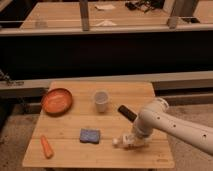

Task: Place the bottle in the ceramic bowl

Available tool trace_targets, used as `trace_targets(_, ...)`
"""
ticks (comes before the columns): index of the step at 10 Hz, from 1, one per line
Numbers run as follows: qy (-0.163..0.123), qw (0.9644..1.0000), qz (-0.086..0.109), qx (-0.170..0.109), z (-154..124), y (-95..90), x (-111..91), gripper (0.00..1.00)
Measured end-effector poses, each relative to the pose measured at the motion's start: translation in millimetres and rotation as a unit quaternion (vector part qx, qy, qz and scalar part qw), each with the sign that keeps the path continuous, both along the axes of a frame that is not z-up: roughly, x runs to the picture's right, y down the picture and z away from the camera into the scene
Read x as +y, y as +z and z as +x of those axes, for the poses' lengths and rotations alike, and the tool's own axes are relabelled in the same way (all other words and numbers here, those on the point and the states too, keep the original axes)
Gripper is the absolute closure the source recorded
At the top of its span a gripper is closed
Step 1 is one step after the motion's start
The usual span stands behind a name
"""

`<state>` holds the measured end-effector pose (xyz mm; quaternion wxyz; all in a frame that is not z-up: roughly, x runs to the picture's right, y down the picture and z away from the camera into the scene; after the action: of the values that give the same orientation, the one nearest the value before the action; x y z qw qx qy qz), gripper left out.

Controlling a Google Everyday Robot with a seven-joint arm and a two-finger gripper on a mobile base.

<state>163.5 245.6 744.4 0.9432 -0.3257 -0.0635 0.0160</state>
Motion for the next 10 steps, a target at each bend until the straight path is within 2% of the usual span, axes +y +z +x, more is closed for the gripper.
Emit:
trace_targets(2, -0.001, 1.0, 0.004, -0.001, -6.1, 1.4, -4.8, 0.92)
trace_targets(7, -0.004, 0.9999, 0.012, 0.001, -25.8, -13.9, -36.5, 0.92)
trace_targets(10, -0.01, 0.9998, 0.015, 0.001, -38.8, -12.5, -46.2, 0.92)
